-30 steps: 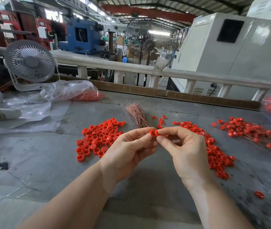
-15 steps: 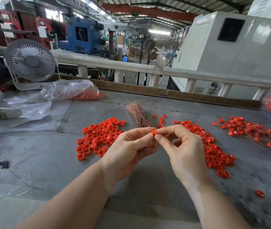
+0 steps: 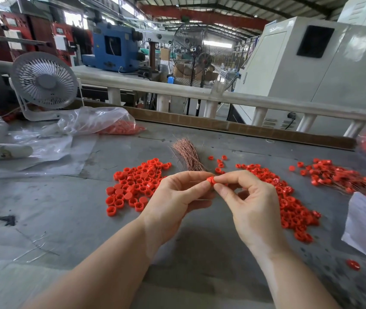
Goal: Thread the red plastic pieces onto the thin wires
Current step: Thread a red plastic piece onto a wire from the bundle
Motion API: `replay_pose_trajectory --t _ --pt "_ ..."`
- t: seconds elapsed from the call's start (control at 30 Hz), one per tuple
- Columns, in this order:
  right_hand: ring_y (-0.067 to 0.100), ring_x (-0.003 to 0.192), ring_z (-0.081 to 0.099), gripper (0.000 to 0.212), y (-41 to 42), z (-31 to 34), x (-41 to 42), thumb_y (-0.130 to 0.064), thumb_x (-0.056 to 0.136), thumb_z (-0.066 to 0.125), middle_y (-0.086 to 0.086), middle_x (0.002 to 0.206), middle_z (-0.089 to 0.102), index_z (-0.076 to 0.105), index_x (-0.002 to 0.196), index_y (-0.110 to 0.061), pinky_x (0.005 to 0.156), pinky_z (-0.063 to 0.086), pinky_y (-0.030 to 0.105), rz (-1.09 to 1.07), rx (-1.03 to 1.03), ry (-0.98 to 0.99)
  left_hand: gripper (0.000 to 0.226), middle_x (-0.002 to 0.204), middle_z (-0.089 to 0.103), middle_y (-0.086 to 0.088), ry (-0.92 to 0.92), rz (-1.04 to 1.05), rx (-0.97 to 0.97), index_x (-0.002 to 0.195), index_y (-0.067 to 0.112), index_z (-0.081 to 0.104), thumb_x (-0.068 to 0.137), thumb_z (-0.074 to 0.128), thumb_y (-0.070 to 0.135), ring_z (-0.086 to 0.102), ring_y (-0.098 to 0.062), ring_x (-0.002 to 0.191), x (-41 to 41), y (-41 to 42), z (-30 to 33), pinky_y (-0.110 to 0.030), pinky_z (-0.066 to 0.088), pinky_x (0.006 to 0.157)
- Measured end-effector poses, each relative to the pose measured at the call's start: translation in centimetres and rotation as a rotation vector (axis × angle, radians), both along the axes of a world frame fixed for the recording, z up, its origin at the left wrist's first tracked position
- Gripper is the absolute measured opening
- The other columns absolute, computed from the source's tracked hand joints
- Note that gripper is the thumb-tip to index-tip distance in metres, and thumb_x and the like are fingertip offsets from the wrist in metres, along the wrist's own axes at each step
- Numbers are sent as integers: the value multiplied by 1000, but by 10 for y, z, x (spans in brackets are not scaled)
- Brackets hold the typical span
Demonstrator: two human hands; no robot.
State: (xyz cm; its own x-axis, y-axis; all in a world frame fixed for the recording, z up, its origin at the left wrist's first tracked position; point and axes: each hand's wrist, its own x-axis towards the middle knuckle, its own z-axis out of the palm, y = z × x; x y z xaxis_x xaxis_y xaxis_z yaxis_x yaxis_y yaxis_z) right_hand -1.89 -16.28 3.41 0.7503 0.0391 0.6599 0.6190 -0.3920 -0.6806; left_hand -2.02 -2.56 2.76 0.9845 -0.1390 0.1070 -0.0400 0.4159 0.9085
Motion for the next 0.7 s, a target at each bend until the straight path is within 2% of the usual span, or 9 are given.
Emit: replay_pose_trajectory --t 0.17,0.5,0.7 --pt "2 74 62 23 0 0 1 1 74 73 -9 75 68 69 75 -22 64 40 6 -13 2 -4 16 76 71 -5 -52 43 50 86 12 71 81 60 1 66 -10 66 -1 -1 1 -20 54 60" --pt "0 69 61 26 0 0 0 -1 75 73 -12 72 68 69 74 -27 63 40 8 -14 34 16 14 74 71 -2 -57 27 38 75 20 76 67 66 15 66 -8 65 -3 -1 1 -18 52 57" --pt "1 71 61 20 0 -2 1 -2 75 74 -10 73 68 70 76 -21 64 39 7 -15 9 0 15 75 72 -2 -68 29 48 78 19 76 68 66 16 66 -8 66 -3 0 1 -19 52 58"
